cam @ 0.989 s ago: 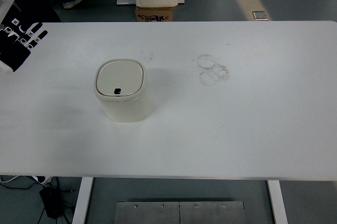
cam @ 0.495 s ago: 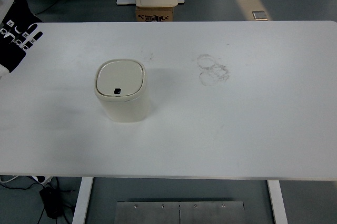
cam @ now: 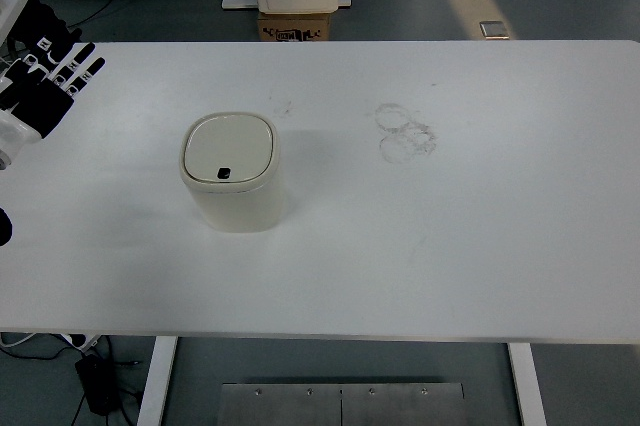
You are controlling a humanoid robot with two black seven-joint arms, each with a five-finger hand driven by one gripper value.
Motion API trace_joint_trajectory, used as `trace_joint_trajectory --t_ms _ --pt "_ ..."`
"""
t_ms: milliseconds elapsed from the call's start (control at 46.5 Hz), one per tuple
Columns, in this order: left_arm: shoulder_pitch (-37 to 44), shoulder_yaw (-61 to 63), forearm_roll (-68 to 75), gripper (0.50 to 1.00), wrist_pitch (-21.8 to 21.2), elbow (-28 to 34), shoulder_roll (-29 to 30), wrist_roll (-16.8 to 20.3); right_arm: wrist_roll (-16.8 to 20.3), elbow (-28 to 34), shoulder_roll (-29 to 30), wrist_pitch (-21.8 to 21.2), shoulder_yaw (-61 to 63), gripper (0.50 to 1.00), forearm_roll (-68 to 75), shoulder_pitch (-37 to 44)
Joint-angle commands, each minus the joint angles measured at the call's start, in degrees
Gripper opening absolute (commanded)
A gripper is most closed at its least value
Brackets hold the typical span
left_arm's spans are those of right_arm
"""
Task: Open trash can
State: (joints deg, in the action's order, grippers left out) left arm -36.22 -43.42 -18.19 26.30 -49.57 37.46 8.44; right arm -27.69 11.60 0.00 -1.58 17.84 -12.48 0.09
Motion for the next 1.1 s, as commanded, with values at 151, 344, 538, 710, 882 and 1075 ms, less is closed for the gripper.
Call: trace_joint_trajectory --t_ms 151,344,538,710,882,1075 --pt "-0.08 -1.32 -0.01 1.000 0.07 0.09 0.33 0.17 0.00 0.00 0.00 0.00 0.00 0.991 0.00 -0.01" --pt "0.01 -1.58 -0.09 1.000 -0.02 0.09 -0.11 0.09 0.00 0.00 0.00 0.00 0.00 0.991 0.00 -0.01" --pt "0.01 -1.67 -0.09 1.000 0.07 0.09 -0.11 0.09 0.00 0.00 0.00 0.00 0.00 0.991 0.00 -0.01" --pt "-0.17 -2.46 -0.01 1.000 0.86 0.00 -0.02 0.09 0.00 0.00 0.00 0.00 0.00 0.991 -0.09 -0.01" --pt "-2.71 -1.85 3.15 1.000 -2.38 -0.35 0.68 -0.70 0.00 0.00 0.00 0.00 0.00 0.991 0.00 -0.01" --pt "-7.02 -1.58 13.34 1.000 -4.50 -2.80 1.03 -2.98 0.00 0.00 0.00 0.00 0.00 0.991 0.00 -0.01"
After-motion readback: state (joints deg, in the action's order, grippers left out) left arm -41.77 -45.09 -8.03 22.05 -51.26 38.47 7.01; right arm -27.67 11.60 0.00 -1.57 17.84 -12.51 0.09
